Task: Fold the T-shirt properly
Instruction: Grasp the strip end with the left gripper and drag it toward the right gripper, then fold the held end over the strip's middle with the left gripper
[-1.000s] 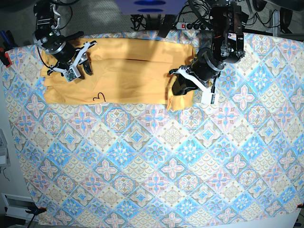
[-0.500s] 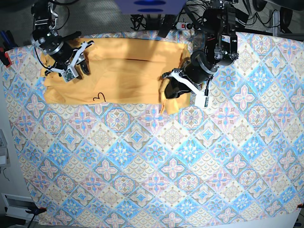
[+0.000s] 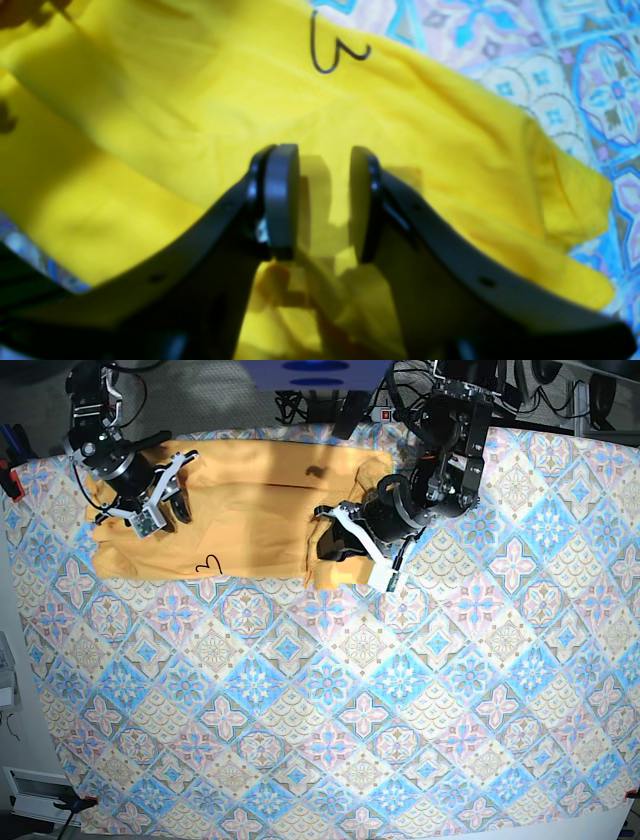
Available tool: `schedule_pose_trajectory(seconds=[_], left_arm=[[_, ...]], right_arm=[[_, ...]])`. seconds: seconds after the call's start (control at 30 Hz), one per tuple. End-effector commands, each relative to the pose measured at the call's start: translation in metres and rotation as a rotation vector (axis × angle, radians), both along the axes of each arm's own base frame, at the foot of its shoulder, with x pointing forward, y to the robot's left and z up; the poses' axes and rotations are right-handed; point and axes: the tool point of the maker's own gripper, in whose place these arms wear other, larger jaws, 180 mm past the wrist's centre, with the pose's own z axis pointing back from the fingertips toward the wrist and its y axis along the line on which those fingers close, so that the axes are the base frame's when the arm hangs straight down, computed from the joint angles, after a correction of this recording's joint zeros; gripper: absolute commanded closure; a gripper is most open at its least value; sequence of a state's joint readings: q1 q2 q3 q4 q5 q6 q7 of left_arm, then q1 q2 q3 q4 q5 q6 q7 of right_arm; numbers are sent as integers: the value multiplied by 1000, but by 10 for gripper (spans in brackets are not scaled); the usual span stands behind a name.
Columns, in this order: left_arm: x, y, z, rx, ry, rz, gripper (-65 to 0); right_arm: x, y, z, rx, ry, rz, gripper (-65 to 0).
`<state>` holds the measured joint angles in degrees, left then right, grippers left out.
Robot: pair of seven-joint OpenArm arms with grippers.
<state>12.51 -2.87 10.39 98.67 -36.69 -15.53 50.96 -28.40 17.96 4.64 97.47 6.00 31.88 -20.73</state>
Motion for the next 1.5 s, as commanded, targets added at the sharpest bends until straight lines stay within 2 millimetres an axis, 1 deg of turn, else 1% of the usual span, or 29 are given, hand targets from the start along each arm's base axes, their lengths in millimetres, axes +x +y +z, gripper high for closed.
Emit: schedule_pose_trajectory(seconds=[0.0, 0.07, 0.17, 0.27, 0.37, 0.43, 0.5, 0.53, 0.7, 0.77, 0.87, 0.93, 1.03, 1.13, 1.2, 1.3, 1.47], left_arm=[[9, -5, 10, -34, -35, 1, 0], [8, -4, 2, -31, -11, 4, 0], [12, -5, -1, -27, -7, -1, 0], [7, -17, -2, -29, -4, -44, 0], [6, -29, 2, -29, -14, -91, 0], [1, -32, 0, -10, -16, -134, -10], [-3, -40, 2, -5, -28, -177, -47], [-5, -43, 3, -8, -28, -195, -80], [-11, -43, 6, -55, -6, -207, -239], [-11, -34, 5, -55, -1, -205, -303], [-7, -23, 12, -48, -27, -195, -388], [-2, -10, 16, -39, -42, -164, -415], [4, 13, 22, -31, -58, -89, -414], [-5, 25, 24, -20, -57, -61, -414], [-16, 31, 23, 0, -49, -77, -414], [-30, 33, 19, 2, -28, -79, -414], [-39, 37, 1, 13, 27, -67, -414]], right_arm=[[7, -2, 9, 3, -38, 4, -168], [7, -2, 9, 3, -38, 4, -168], [7, -2, 9, 4, -37, 5, -168], [7, -2, 9, 4, -37, 5, -168], [7, -2, 10, 4, -39, 6, -168], [7, -2, 10, 4, -39, 6, -168], [7, -1, 10, 5, -38, 7, -168], [7, -1, 10, 5, -38, 7, -168], [7, -1, 9, 6, -38, 6, -168], [7, -1, 10, 8, -38, 6, -168], [7, 1, 10, 9, -39, 9, -168], [7, 1, 10, 9, -39, 9, -168], [7, 2, 10, 10, -41, 11, -168], [7, 2, 11, 10, -42, 11, -168], [7, 2, 11, 10, -42, 11, -168], [7, 2, 10, 10, -41, 11, -168], [7, 3, 10, 12, -41, 10, -168]])
